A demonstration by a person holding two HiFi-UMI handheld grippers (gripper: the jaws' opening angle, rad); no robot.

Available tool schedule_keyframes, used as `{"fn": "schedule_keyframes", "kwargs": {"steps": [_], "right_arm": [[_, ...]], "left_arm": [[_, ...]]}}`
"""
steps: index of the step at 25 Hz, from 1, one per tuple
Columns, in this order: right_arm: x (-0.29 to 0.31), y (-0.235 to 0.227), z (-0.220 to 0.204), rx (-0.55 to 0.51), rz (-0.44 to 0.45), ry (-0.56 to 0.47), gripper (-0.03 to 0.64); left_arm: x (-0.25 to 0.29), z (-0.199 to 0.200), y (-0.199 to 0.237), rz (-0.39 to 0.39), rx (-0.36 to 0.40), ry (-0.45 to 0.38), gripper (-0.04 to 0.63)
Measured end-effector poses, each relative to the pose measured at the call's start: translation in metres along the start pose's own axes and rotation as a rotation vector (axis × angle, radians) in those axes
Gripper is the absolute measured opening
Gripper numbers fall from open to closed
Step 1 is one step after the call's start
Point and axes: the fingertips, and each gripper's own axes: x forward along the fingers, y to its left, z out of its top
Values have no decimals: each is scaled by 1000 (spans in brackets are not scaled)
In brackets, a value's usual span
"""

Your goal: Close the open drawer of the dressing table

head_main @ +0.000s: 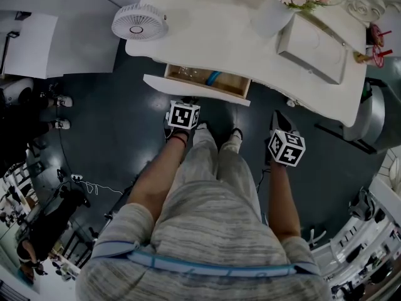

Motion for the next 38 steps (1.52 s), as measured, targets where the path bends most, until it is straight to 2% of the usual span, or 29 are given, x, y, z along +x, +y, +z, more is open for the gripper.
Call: {"fn": "schedule_keyframes", "kwargs": {"steps": [15, 38], "right_arm": [[5, -5, 3, 26, -12, 2, 9], [4, -14, -4, 48, -21, 14, 9]], "left_arm": [[14, 53, 7, 0, 19, -50, 132], [30, 97, 13, 23, 14, -106, 133]]}}
